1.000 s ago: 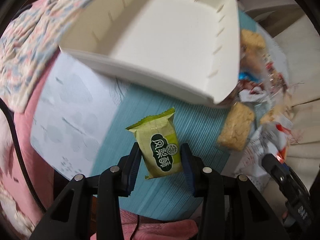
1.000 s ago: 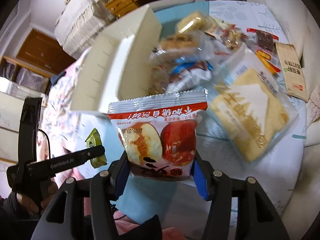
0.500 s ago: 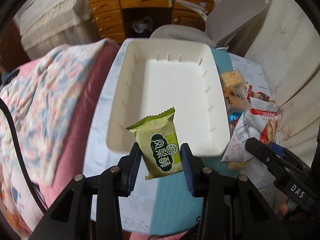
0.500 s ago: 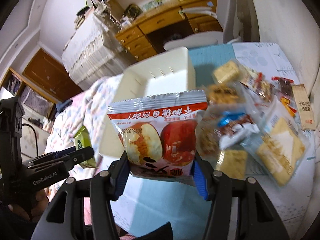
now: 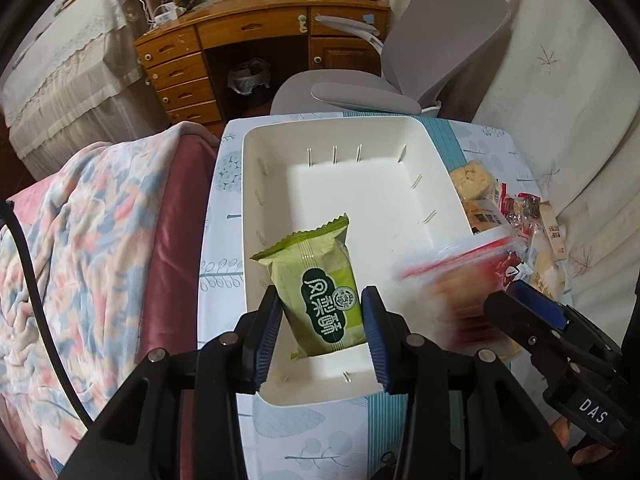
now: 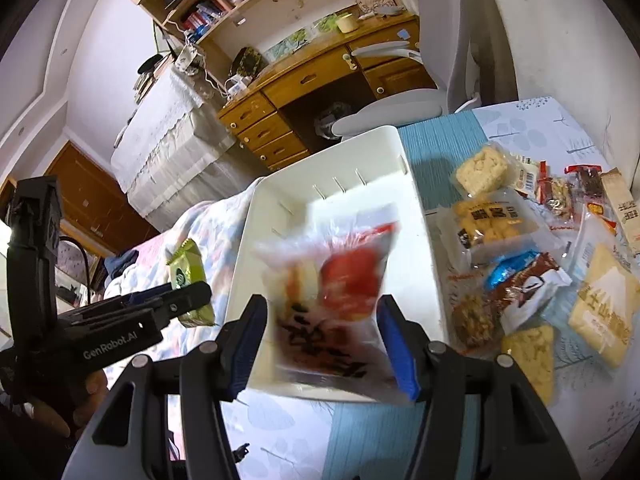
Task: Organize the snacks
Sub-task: 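Carry both packets into the white tray and open both tools to release them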
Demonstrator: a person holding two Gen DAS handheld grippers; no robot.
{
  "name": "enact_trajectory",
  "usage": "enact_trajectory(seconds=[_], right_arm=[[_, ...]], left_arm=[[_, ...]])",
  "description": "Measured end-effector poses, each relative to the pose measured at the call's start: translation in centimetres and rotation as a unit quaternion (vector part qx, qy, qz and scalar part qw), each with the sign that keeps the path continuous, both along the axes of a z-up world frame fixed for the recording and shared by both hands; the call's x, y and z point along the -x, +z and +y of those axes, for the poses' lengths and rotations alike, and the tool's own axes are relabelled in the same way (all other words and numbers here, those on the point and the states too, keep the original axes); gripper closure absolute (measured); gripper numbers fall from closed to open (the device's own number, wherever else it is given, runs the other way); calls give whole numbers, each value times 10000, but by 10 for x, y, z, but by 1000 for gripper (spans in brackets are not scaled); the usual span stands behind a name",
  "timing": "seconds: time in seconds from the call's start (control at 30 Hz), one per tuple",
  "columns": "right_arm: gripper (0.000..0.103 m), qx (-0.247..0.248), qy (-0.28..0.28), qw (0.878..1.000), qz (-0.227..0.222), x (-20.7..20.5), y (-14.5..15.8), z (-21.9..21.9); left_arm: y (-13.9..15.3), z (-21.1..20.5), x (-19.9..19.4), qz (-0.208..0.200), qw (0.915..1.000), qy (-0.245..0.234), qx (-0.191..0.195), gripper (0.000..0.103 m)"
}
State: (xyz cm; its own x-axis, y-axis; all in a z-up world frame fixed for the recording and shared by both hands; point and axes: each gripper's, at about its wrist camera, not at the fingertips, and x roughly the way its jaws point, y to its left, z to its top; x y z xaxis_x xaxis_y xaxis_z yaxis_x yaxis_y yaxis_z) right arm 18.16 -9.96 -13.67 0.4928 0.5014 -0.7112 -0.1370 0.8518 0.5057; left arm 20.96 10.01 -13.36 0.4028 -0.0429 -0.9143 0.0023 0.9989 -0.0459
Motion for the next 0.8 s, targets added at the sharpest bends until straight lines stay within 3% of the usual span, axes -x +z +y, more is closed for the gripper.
enact_trajectory(seconds=[0.03, 0.13, 0.4, 0.8], right_arm=[[45, 22, -22, 10000, 10, -1, -1, 2], [38, 124, -127, 9997, 138, -2, -7, 4], [25, 183, -284, 9993, 157, 11, -4, -7], [24, 517, -213, 9984, -46, 35, 14, -55]], left_arm=[[-1, 1, -1, 24, 10000, -23, 10, 62], [-4, 4, -2, 108, 9999, -32, -44, 37], [0, 2, 8, 148, 9999, 50, 41, 28], [22, -38, 40, -150, 9988, 259, 389, 26]])
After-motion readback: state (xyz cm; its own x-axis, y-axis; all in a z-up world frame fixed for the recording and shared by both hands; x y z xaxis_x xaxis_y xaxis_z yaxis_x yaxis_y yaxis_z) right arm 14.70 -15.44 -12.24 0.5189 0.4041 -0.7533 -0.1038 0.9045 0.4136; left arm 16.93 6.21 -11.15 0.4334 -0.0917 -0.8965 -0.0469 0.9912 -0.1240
